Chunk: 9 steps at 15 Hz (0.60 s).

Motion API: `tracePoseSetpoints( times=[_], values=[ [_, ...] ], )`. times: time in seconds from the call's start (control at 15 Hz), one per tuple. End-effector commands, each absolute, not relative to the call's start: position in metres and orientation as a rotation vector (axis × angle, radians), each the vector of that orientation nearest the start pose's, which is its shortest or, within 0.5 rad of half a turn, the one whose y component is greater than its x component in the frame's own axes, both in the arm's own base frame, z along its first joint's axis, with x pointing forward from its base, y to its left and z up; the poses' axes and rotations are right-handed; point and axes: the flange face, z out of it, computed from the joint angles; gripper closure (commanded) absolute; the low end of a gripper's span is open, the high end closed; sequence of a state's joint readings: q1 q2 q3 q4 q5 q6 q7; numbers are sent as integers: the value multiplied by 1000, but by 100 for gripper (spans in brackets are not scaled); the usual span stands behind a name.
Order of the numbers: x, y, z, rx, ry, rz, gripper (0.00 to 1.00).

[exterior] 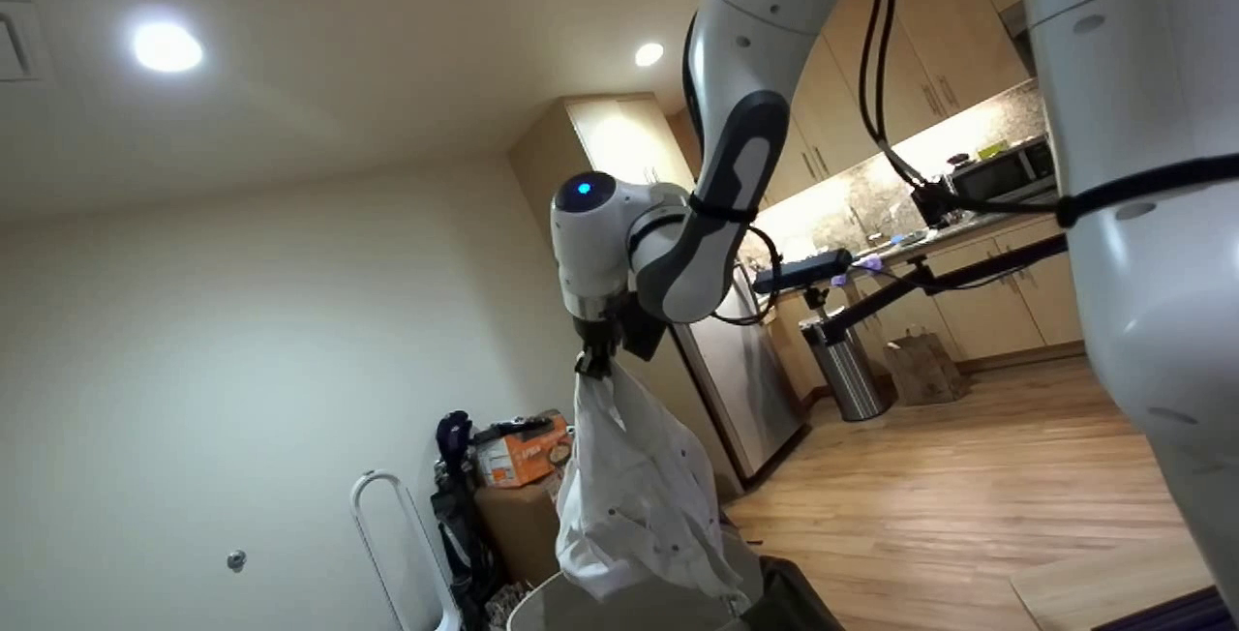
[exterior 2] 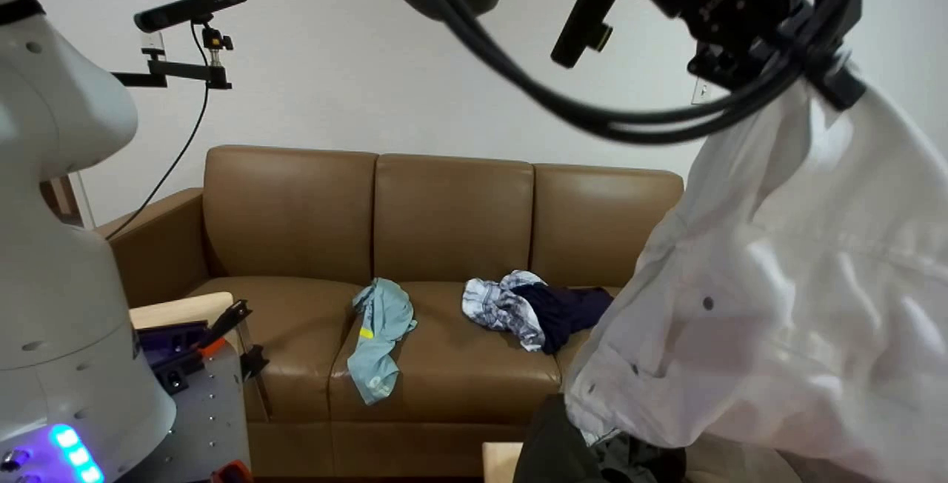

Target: Pick the white shorts on the sofa and put them in the laundry bag

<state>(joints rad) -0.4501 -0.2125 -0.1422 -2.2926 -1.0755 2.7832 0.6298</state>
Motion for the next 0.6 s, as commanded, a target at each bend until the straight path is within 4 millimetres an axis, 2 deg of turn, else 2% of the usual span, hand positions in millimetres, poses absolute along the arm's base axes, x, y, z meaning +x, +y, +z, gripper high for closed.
tracePoseSetpoints(
  times=[0.0,0.27,0.53],
  values=[
    [436,-250,463,2326,-424,792,98],
    [429,-249,443,2271,-429,807,98],
    [432,-230,427,2225,-403,850,98]
  ],
)
